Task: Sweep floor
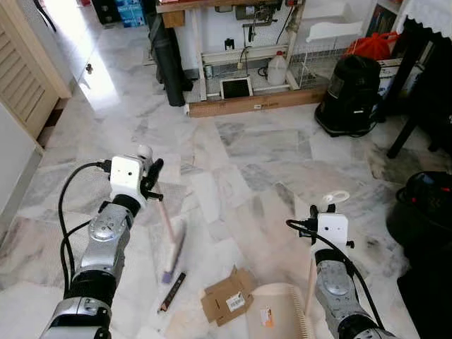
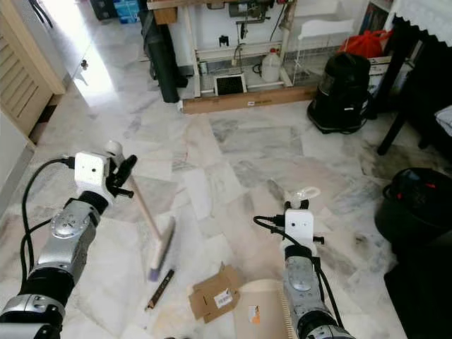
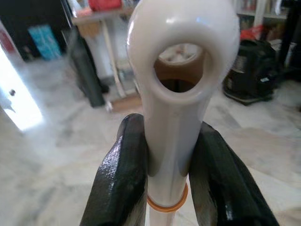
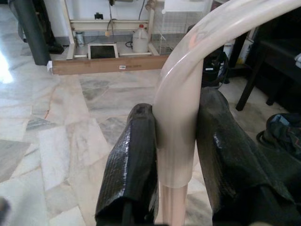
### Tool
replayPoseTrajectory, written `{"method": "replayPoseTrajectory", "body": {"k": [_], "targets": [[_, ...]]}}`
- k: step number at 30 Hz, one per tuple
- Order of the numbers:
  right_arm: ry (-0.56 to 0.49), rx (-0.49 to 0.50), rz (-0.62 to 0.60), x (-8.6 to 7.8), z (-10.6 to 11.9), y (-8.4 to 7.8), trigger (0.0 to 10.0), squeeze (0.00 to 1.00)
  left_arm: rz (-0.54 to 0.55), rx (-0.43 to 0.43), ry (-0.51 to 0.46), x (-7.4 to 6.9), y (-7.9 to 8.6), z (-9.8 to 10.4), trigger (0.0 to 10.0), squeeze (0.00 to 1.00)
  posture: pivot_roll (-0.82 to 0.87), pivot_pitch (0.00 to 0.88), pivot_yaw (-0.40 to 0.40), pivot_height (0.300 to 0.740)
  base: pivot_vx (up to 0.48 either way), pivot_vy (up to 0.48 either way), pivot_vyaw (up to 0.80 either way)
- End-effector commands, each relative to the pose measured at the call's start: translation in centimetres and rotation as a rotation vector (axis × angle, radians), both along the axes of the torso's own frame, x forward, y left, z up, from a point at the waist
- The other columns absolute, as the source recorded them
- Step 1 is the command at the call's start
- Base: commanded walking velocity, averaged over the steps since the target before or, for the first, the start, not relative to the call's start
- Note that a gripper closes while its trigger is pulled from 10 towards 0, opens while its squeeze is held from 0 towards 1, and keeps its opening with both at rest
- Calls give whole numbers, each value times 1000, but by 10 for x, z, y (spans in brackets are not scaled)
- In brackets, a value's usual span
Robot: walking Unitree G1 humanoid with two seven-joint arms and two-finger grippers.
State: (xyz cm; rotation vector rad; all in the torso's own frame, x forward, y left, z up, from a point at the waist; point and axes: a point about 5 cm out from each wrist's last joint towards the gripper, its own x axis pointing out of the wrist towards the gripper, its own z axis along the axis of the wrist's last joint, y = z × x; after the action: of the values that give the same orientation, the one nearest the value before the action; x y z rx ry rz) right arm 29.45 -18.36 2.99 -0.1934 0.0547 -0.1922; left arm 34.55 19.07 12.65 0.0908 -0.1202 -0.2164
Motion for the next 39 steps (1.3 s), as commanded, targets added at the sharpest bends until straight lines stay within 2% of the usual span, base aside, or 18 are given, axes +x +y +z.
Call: {"method": "replayPoseTrajectory", "body": {"k": [1,16,21,22,25,29,36,39], "targets": [[5,9,2,0,-1,3,10000,0,33,-5,6,2,8,1,10000,0,120,106,102,740,0,0,0],[4,2,-13,-2,-1,-4,10000,0,53,-35,57,-2,11,-16,10000,0,102,118,104,740,0,0,0],[7,1,-13,-3,-3,-4,10000,0,33,-96,116,-2,7,-23,10000,0,100,109,105,740,0,0,0],[8,1,-12,-4,-3,-4,10000,0,42,-135,152,-2,9,-28,10000,0,95,103,105,740,0,0,0],[10,1,-13,-4,-3,-5,10000,0,54,-199,169,-3,13,-30,10000,0,92,94,104,740,0,0,0],[11,-2,-14,-4,-3,-7,10000,0,62,-221,173,-3,15,-30,10000,0,91,90,103,740,0,0,0],[10,-6,-15,-4,-2,-8,10000,0,-3,-222,235,-6,9,-38,10000,0,90,81,100,740,0,0,0],[11,-5,-12,-3,-2,-7,10000,0,-9,-300,273,-6,8,-42,10000,0,85,81,99,740,0,0,0]]}}
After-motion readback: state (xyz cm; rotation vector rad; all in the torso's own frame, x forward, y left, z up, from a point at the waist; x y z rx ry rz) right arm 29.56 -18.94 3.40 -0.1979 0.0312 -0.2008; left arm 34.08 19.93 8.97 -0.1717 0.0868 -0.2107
